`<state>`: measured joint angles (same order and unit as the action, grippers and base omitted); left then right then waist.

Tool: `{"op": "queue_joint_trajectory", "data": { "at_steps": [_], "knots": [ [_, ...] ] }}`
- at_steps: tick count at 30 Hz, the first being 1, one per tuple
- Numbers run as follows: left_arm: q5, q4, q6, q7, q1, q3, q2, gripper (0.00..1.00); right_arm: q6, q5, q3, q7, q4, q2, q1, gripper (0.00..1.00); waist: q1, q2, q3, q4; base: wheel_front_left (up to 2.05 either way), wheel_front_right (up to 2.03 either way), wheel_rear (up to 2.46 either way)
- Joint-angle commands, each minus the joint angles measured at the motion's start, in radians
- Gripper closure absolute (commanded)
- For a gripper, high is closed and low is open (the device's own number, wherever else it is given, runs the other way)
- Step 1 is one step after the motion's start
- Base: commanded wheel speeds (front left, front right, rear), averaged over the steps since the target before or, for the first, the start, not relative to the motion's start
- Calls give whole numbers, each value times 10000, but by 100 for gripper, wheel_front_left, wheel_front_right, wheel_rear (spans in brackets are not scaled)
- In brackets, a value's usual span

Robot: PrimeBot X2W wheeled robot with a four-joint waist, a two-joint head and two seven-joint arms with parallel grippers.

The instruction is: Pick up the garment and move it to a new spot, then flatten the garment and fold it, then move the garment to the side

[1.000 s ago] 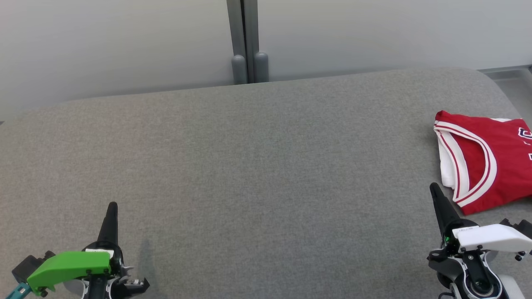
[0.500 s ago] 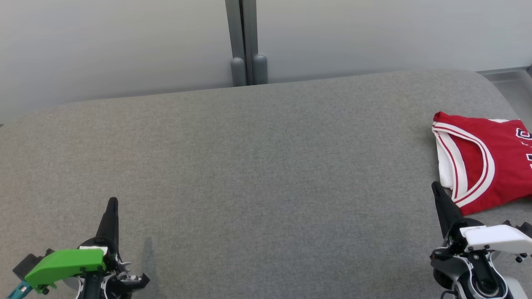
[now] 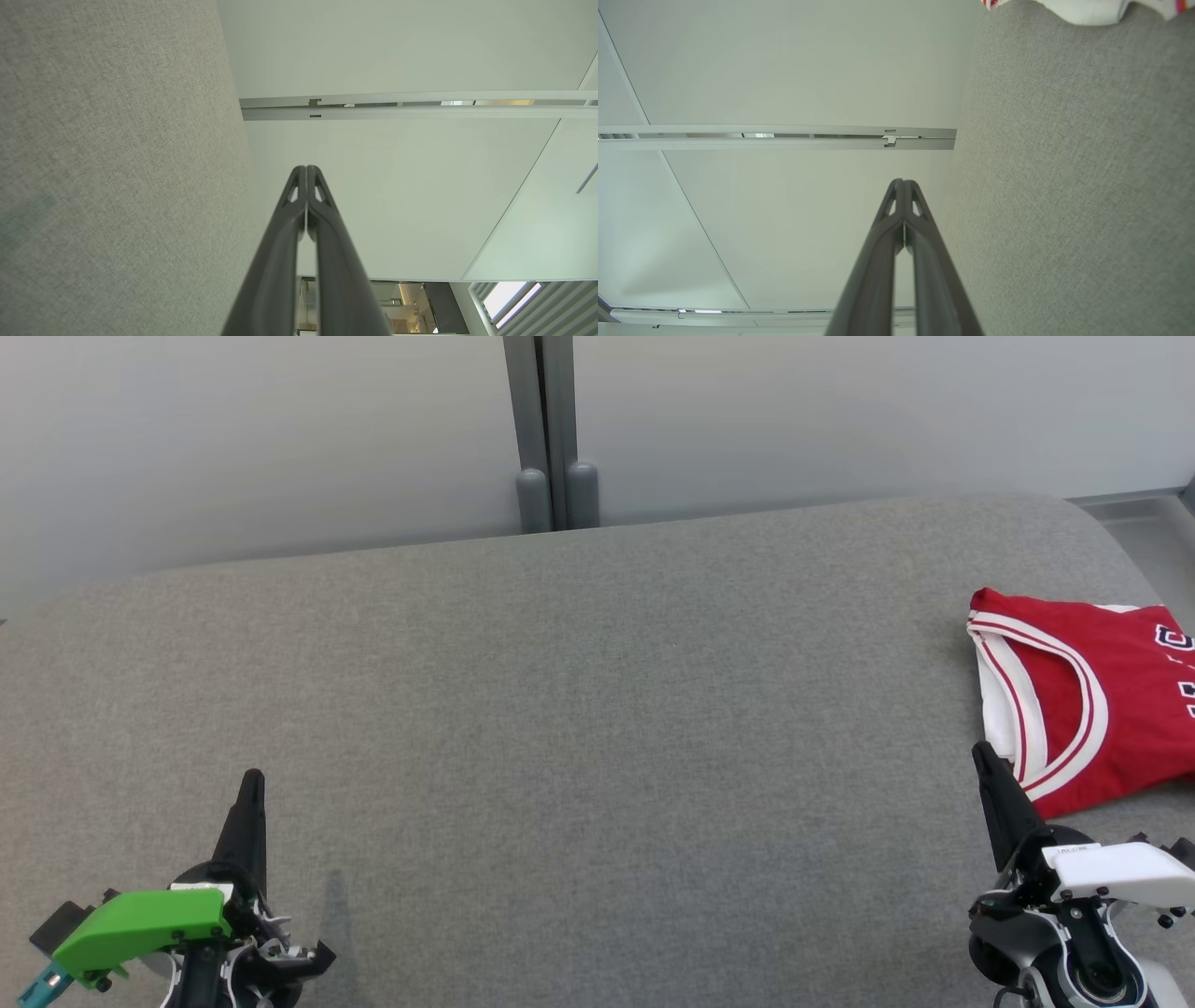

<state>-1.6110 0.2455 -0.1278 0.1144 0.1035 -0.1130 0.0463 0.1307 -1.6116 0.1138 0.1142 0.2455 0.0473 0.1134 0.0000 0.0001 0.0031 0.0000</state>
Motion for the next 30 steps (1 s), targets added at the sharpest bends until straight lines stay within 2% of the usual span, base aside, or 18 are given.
{"op": "queue_joint_trajectory", "data": {
  "at_steps": [1,30],
  "knots": [
    [-34,-14,-55,34,109,-27,73,100,0,-26,19,34,-43,56,-109,100,0,-1,0,0,0,0,0],
    [-35,-16,-49,33,108,-24,72,100,0,-27,18,33,-42,56,-108,100,0,-1,0,0,0,0,0]
  ]
}}
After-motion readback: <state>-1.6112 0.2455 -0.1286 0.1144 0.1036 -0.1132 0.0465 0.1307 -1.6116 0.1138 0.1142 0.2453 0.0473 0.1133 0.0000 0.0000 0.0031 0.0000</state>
